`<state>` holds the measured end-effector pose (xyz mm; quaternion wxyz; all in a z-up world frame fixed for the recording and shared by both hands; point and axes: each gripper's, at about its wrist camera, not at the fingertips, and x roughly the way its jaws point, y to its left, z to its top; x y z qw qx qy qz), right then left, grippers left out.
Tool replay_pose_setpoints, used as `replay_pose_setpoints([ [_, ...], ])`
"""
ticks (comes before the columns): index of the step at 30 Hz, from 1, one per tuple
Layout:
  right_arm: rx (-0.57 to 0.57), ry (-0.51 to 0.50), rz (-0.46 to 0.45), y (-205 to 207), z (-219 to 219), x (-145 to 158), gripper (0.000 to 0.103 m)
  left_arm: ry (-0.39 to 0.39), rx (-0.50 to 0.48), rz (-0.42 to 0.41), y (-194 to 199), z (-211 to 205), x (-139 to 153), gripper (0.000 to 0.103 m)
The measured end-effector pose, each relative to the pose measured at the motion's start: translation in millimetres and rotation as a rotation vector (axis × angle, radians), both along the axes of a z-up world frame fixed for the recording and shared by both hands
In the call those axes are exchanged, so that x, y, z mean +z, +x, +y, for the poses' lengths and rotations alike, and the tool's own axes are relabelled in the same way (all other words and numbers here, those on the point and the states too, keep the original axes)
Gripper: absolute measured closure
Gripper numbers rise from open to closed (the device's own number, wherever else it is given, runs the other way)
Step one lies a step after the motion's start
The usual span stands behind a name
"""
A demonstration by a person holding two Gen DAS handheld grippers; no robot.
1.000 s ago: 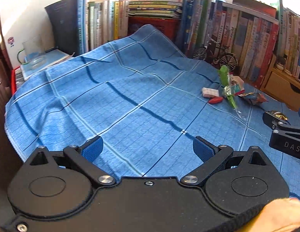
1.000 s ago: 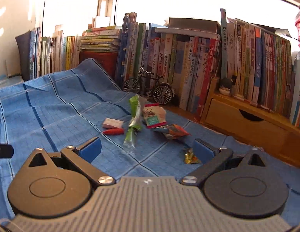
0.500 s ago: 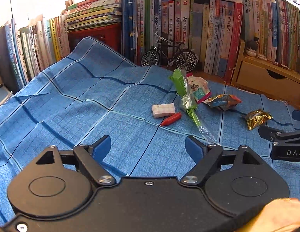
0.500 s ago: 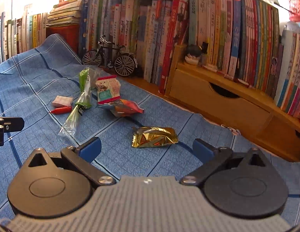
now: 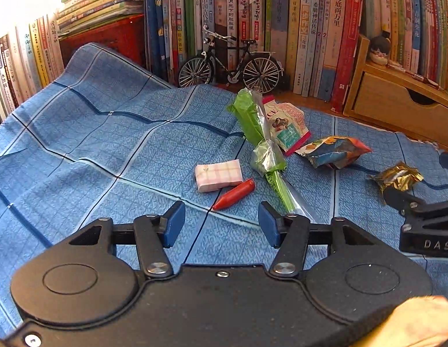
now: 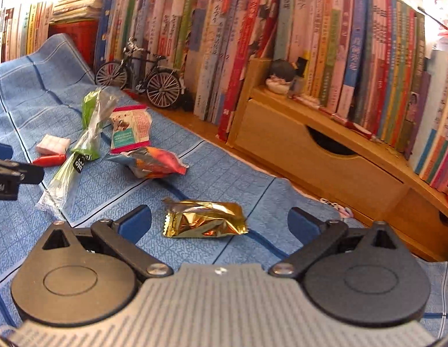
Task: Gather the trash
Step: 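Grasp the gold foil packet with the right tool while the left tool grasps the small red stick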
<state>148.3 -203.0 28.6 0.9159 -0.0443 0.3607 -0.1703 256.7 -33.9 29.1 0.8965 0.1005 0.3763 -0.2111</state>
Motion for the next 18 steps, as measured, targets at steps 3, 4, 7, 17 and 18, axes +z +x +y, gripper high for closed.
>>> replay_pose_setpoints([
  [3, -0.043, 0.009, 0.006, 8.1, -1.6, -6.1, 0.000, 0.000, -0.023, 0.002, 10.5, -5.4, -3.6, 0.054],
  [4, -0.065, 0.012, 0.007, 10.4, -2.8, -7.7, 0.000, 0.010, -0.032, -0.004, 13.0, -7.8, -4.8, 0.056],
  [7, -0.086, 0.034, 0.018, 15.9, -5.9, -14.6, 0.002, 0.021, -0.059, -0.007, 18.6, -13.6, -7.7, 0.064],
  [17, -0.116, 0.049, 0.005, 23.6, -3.1, -26.7, 0.015, 0.022, -0.108, -0.034, 12.9, -13.4, -9.5, 0.081],
  [18, -0.123, 0.052, 0.004, 24.2, -2.6, -27.0, 0.016, 0.014, -0.104, -0.034, 12.5, -12.3, -9.6, 0.082],
])
